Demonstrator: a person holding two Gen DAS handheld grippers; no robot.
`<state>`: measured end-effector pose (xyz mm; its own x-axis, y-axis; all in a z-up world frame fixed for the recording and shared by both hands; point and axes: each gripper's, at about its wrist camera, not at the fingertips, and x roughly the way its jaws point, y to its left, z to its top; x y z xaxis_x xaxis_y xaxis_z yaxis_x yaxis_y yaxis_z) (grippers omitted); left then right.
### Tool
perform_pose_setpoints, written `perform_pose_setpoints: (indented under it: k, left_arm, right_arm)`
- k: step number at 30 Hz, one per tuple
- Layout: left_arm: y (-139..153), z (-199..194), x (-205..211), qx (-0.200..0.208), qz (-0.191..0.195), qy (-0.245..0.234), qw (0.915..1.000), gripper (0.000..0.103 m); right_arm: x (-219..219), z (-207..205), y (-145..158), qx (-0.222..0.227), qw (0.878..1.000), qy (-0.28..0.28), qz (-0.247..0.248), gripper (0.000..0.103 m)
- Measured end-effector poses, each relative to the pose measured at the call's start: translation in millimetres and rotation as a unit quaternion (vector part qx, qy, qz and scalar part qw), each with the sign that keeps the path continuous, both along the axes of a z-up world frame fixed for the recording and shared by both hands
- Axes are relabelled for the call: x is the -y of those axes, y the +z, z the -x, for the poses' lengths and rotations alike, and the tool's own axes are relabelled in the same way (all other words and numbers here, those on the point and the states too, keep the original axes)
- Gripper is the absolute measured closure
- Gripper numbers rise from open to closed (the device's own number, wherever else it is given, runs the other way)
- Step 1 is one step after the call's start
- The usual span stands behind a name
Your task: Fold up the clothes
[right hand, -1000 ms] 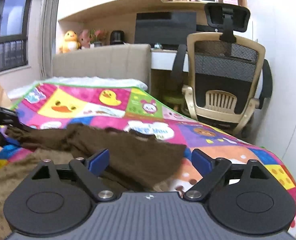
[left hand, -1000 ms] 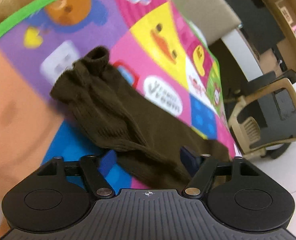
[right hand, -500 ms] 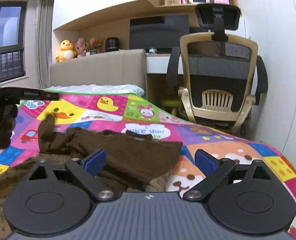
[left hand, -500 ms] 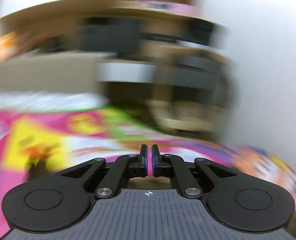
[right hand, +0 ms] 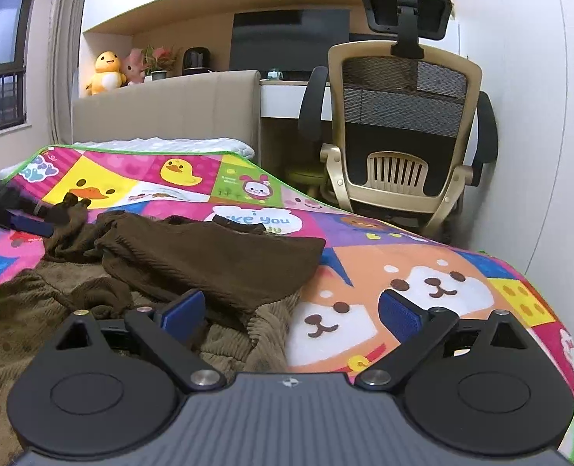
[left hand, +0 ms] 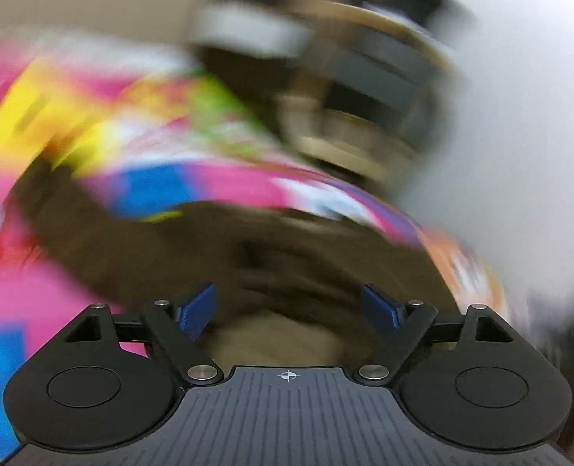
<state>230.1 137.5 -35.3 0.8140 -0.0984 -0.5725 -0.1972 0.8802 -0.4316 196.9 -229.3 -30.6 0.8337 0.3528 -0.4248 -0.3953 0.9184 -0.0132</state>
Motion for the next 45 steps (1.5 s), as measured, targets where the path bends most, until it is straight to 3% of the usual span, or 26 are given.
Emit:
perform_pose_setpoints:
  k: [1,4,6,10,11,13,14,16,19,23,26,28,29,30,31,33,35,36,40,43,45]
  left_arm:
    - [-4,-6,-25,-0.015,0.036,0.054,0.9978,0.017]
    - [-15,-26,-78,-0.043,0.046,0.175,0.9825,0.018]
    - [-20,-42,-93,-0.049,0.036,0.195,0.9790,0.016]
    - [-28,-74,-97,-0.072,-0.024,0.199,0.9770,0.011]
    - [-32,-83,-93,-0.081,-0.048,0.201,0.9751,0.016]
    - [-37,-91,-87,-0.088,-0.112,0.199,0.9696,0.058]
    - [-38,-92,-85,-0.087,-0.139,0.189,0.9682,0.087]
    - [-32,-82,-85,-0.067,-0.143,0.175,0.9719,0.095]
    - [0,-68,-75,-0.009,-0.129,0.150,0.9801,0.095]
    - [59,-55,-28,0.106,-0.093,0.049,0.9888,0.095]
    - [75,-61,17,0.137,-0.038,-0.075,0.9870,0.091]
    - [67,-68,40,0.127,-0.008,-0.142,0.9818,0.066]
    - [63,-70,51,0.121,0.007,-0.172,0.9776,0.042]
    - [57,-70,56,0.113,0.020,-0.184,0.9763,0.031]
    - [53,-69,58,0.104,0.025,-0.187,0.9765,0.028]
    - [48,-66,53,0.093,0.023,-0.183,0.9784,0.015]
    - [46,-61,43,0.084,-0.001,-0.158,0.9839,0.008]
    - [45,-60,38,0.071,-0.027,-0.140,0.9873,0.008]
    - [36,-57,23,0.012,-0.106,-0.070,0.9918,0.005]
    - [28,-53,6,-0.018,-0.111,-0.018,0.9935,0.002]
    - [29,-45,-3,-0.017,-0.116,-0.002,0.9931,0.001]
  right_arm:
    - [-1,1,0,0.000,1.000,0.003,0.000,0.006]
    - [-7,5,-1,0.001,1.000,0.016,0.009,0.004]
    - [-11,6,-2,0.003,1.000,0.021,0.023,0.004]
    - [-14,5,-5,-0.002,0.999,0.021,0.037,0.004]
    - [-14,5,-5,-0.004,0.999,0.020,0.039,0.004]
    - [-11,6,-5,-0.005,0.999,0.018,0.039,0.004]
    - [-9,7,-4,-0.003,0.999,0.016,0.039,0.004]
    - [-3,9,0,0.003,0.999,0.012,0.036,0.004]
    - [7,8,7,0.006,1.000,0.003,0.013,0.004]
    - [14,-1,19,-0.001,0.999,-0.005,-0.035,0.004]
    - [14,-8,26,-0.009,0.998,-0.002,-0.064,0.004]
    - [12,-12,29,-0.015,0.997,-0.002,-0.071,0.004]
    - [11,-14,31,-0.019,0.997,-0.002,-0.073,0.004]
    - [10,-16,33,-0.022,0.997,-0.001,-0.076,0.004]
    - [9,-17,34,-0.025,0.997,0.002,-0.079,0.004]
    - [5,-24,39,-0.034,0.996,0.008,-0.085,0.004]
    - [-3,-34,42,-0.046,0.995,0.020,-0.088,0.004]
    - [-9,-42,43,-0.055,0.994,0.029,-0.089,0.004]
    - [-42,-89,35,-0.114,0.986,0.044,-0.115,0.021]
    - [-71,-125,13,-0.154,0.980,0.037,-0.120,0.021]
    - [-90,-144,-7,-0.182,0.976,0.034,-0.115,0.022]
